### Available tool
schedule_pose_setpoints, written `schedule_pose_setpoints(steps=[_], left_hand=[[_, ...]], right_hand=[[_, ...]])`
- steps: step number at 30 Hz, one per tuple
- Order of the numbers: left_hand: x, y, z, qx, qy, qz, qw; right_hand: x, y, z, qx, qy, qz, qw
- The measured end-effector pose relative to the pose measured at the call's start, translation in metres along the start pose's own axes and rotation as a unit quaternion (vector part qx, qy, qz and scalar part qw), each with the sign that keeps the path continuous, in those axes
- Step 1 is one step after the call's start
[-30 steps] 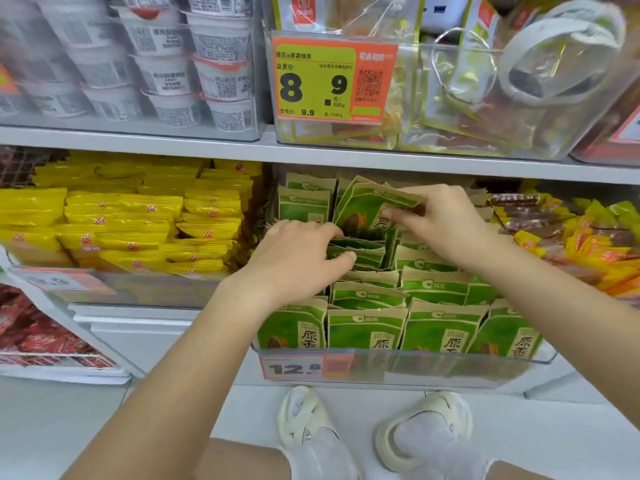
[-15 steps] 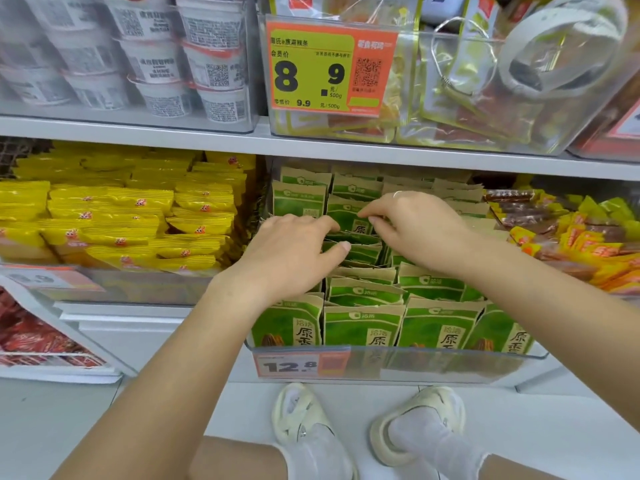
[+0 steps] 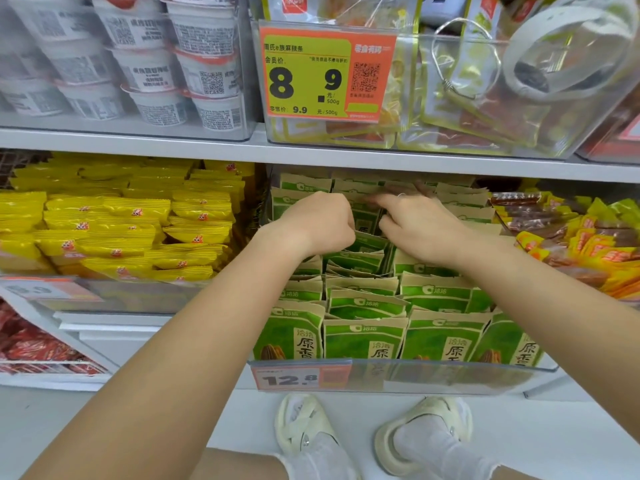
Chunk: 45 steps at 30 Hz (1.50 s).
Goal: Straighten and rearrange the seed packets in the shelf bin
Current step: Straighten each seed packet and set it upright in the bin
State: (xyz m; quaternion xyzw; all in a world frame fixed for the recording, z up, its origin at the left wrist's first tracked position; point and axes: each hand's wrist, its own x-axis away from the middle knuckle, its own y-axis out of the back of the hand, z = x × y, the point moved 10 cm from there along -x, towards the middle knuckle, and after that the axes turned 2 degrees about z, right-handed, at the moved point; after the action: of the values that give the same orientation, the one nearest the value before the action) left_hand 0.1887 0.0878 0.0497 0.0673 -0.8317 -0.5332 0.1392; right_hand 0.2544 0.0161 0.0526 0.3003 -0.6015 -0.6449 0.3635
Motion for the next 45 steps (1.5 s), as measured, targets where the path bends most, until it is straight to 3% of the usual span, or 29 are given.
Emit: schedule_pose_setpoints(steps=[4,8,11,14,17,21,26,31,37,42,45], left_hand=[[0.012,0.014,-0.002,-0.02,-0.004,-0.074,0.997],[0.046,0.043,-0.002,-0.006,-0.017,-0.169,0.985],[0.068,0.061,0.001,0.034,-0.03,-0.222,0.974],[0.086,0.08,0.0,0.06,-0.05,-0.284,0.956],[0.107,0.1,-0.003,0.09,-0.058,-0.356,0.928],[0.131,0.117,-0.022,0.14,-0.1,-0.406,0.898],[0.148,0.128,-0.046,0.214,-0.133,-0.394,0.884],[0.159,0.103,-0.053,0.483,-0.135,-0.292,0.815],[0.168,-0.001,-0.052,0.57,-0.055,-0.12,0.811],[0.192,-0.056,-0.041,0.64,-0.015,-0.116,0.76],[0.204,-0.071,-0.036,0.647,-0.011,-0.121,0.753]], right_hand=[[0.001,0.004,-0.002,-0.083,-0.006,-0.004,0.997],[0.004,0.008,-0.017,-0.269,-0.066,-0.002,0.961],[0.007,0.012,-0.024,-0.302,-0.073,-0.005,0.951],[0.026,0.015,-0.018,-0.304,-0.042,0.015,0.952],[0.05,0.018,-0.006,-0.372,0.001,0.044,0.927],[0.073,0.034,0.009,-0.375,0.064,-0.014,0.925],[0.105,0.063,0.015,-0.533,0.098,-0.117,0.832],[0.142,0.057,0.007,-0.597,0.067,-0.141,0.787],[0.185,0.004,0.011,-0.682,0.003,-0.105,0.724],[0.218,-0.041,0.03,-0.727,-0.044,-0.065,0.683],[0.233,-0.059,0.041,-0.746,-0.055,-0.05,0.662]])
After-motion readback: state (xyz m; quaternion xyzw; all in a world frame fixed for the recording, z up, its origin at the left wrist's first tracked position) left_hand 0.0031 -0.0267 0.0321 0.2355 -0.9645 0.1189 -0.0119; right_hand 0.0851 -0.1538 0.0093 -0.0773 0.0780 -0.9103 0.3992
